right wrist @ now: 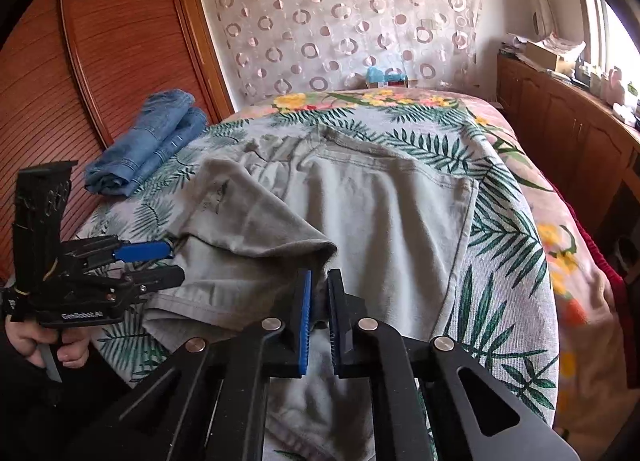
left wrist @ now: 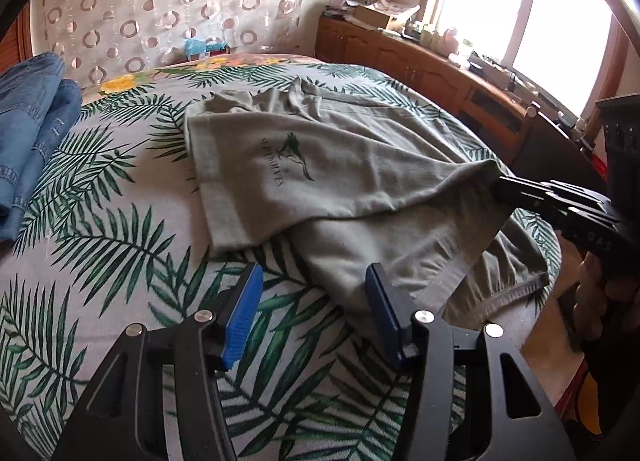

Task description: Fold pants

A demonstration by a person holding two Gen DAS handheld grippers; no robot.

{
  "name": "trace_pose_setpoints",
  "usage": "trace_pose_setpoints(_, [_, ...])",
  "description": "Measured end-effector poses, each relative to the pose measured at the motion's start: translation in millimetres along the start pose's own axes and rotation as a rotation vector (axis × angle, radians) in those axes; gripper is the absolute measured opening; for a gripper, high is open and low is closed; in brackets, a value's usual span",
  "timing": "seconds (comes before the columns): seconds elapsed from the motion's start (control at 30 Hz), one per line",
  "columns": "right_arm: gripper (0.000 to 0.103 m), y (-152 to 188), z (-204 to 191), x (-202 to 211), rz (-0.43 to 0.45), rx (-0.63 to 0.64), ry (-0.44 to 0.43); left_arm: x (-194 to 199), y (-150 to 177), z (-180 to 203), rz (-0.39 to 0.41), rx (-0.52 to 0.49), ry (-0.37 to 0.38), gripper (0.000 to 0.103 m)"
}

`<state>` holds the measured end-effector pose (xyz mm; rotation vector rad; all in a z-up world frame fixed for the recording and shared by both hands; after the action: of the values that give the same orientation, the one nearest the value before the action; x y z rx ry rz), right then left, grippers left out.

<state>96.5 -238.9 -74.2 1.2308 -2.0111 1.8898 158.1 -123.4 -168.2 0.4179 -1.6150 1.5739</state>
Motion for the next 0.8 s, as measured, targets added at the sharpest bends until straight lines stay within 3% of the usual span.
trace_pose_setpoints(0.2, [0.005,-2,-18,21,0.056,0.019,-0.026,19,-5,-5,0.065,-0.005,-0.019,0.055])
trace_pose_setpoints(0.4, [0.005,8,-20,52,0.093,0.027,-0.012,29,-12,-6,0.081,-0.009,-0.036,0.055])
trace_pose_setpoints(0.8, [0.005,37,-12,86,0.059,0.007,0.03,37,-20,15,0.109,-0.051,-0.01,0.055])
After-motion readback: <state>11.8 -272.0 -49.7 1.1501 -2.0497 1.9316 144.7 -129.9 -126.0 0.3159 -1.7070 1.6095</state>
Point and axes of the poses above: each gripper's, at about its wrist camera, not at the fingertips, and x roughly against the way its jaws point, z to its right, y to its underside, the point moved 10 cm from there along -x, roughly the way its jaws point, and after that the axes turned 3 degrees about -y, right-handed, at the moved point
